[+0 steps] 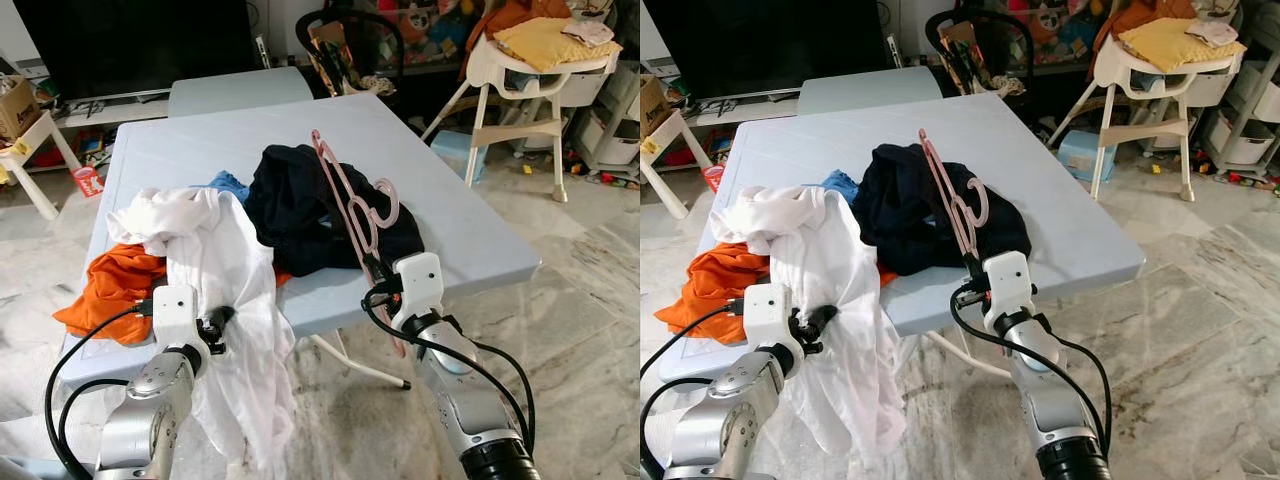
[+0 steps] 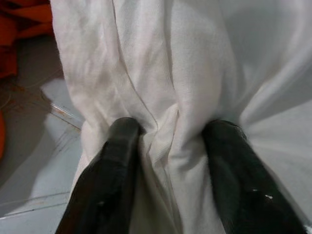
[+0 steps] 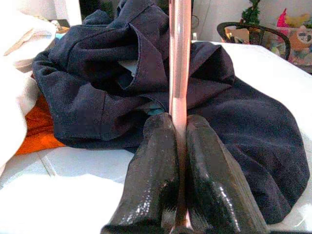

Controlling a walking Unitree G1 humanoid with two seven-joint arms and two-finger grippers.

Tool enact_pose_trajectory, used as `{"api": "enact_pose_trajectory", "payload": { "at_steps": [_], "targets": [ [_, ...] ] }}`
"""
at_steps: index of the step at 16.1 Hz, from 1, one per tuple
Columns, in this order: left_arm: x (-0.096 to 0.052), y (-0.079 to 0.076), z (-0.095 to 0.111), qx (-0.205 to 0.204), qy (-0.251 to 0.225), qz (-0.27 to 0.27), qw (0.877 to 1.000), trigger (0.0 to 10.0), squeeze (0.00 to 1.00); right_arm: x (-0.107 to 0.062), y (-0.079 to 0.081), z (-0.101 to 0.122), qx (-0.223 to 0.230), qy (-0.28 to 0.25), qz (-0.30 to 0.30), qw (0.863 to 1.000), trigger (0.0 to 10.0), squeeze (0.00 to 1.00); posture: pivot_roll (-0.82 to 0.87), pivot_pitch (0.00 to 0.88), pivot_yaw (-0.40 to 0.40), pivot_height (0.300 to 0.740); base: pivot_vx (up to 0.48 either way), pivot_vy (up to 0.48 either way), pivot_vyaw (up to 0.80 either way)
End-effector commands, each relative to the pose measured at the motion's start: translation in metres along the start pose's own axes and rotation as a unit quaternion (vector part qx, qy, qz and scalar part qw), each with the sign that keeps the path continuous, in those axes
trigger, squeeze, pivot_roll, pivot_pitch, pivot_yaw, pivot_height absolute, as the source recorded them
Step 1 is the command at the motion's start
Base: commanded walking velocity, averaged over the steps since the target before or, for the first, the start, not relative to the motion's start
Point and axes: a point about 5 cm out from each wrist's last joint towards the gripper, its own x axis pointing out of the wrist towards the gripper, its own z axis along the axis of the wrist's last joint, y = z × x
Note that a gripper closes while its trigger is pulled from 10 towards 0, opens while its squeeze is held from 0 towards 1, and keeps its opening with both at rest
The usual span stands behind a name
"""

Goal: Hang hanger

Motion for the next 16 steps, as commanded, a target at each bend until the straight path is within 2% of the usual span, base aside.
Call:
{"api": "enact_pose_trajectory", "payload": {
  "at_steps": [1, 8, 10, 11, 12, 14, 16],
  "targets": [
    [0.001, 0.004, -0.007, 0.003, 0.019, 0.013, 1.0, 0.0, 0.0, -0.003, 0.001, -0.011, 0.006, 0.03, 0.0, 1.0, 10.0, 0.0, -0.07, 0.0, 0.054, 0.74, 0.0, 0.0, 0.0],
    [0.008, 0.01, 0.001, 0.001, 0.002, 0.031, 1.0, 0.0, 0.0, -0.004, 0.0, -0.013, 0.004, 0.033, 0.001, 0.999, 10.0, 0.0, -0.07, 0.0, 0.047, 0.74, 0.0, 0.0, 0.0],
    [0.007, 0.01, -0.003, 0.009, 0.006, 0.038, 0.999, 0.0, 0.0, -0.005, 0.0, -0.013, 0.003, 0.035, 0.002, 0.999, 10.0, 0.0, -0.07, 0.0, 0.046, 0.74, 0.0, 0.0, 0.0],
    [0.007, 0.011, 0.001, 0.022, -0.014, 0.05, 0.998, 0.0, 0.0, -0.005, 0.001, -0.014, 0.003, 0.035, 0.003, 0.999, 10.0, 0.0, -0.06, 0.0, 0.045, 0.74, 0.0, 0.0, 0.0],
    [0.007, 0.011, 0.013, 0.047, -0.058, 0.06, 0.995, 0.0, 0.0, -0.006, 0.003, -0.014, 0.004, 0.036, 0.005, 0.999, 10.0, 0.0, -0.06, 0.0, 0.045, 0.74, 0.0, 0.0, 0.0],
    [0.012, 0.014, 0.032, 0.039, -0.094, 0.072, 0.992, 0.0, 0.0, -0.006, 0.005, -0.014, 0.006, 0.036, 0.006, 0.999, 10.0, 0.0, -0.06, 0.0, 0.044, 0.74, 0.0, 0.0, 0.0],
    [0.018, 0.016, 0.059, 0.055, -0.136, 0.074, 0.986, 0.0, 0.0, -0.007, 0.005, -0.016, 0.007, 0.038, 0.005, 0.999, 10.0, 0.0, -0.06, 0.0, 0.046, 0.74, 0.0, 0.0, 0.0]
  ]
}}
